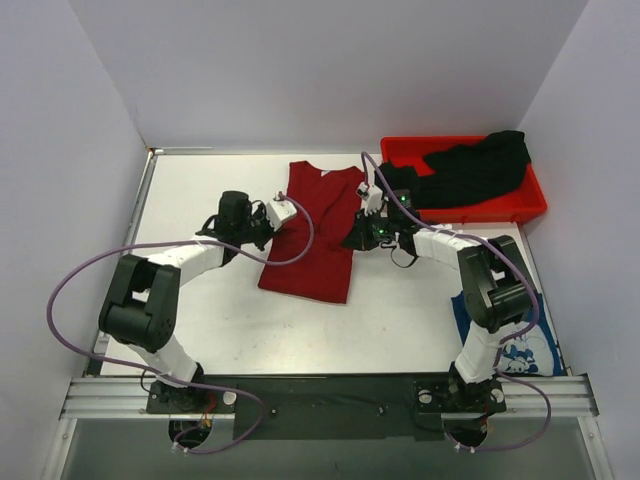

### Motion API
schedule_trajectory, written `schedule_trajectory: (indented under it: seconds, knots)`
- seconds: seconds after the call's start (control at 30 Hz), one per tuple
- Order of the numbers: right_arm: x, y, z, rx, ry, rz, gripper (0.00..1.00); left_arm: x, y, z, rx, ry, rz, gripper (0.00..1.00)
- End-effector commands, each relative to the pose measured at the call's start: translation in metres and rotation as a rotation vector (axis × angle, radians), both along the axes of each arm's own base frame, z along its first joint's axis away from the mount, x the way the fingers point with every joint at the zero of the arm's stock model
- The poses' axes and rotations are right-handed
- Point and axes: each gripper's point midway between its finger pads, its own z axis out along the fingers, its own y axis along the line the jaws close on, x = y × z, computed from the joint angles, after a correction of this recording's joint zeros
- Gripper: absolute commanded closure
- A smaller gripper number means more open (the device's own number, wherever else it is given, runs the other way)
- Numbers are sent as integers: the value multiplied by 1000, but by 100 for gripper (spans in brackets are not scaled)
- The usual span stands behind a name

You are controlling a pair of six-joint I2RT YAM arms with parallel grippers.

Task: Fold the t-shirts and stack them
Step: Fold the folded rectangular tshirt in 1/3 of the way

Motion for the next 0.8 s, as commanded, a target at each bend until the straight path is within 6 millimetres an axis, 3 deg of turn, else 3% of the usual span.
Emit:
schedule_trajectory:
  seconds: [0.0,0.2,0.3,0.43,0.47,0.5,0.53,0.57,0.6,0.63,0.7,0.77]
  knots:
    - [26,1,18,45,-50,-22,100,40,0,27,-5,-126,51,100]
    - [36,-5,12,23,-27,-58,100,46,-7,20,22,-139,-13,100]
    - [37,-7,3,13,7,-59,100,49,0,1,60,-73,-2,100]
    - [42,-13,0,-3,9,-55,100,60,0,6,72,-91,1,100]
    - [45,-13,3,-3,9,-56,96,62,1,6,73,-92,1,100]
    - [47,-16,1,-9,16,-66,83,65,1,7,75,-90,4,92]
    - [52,-18,3,-20,19,-84,74,66,2,6,79,-86,9,78]
    - [54,-23,3,-30,25,-102,64,69,3,8,76,-90,23,55]
    - [62,-29,4,-56,26,-152,61,71,5,10,74,-93,31,47]
    - [66,-35,9,-55,34,-196,58,74,7,14,68,-102,46,28]
    - [74,-45,21,-71,23,-245,55,82,14,26,60,-120,83,22]
    - [75,-47,38,-107,-24,-235,55,90,22,41,49,-131,116,21]
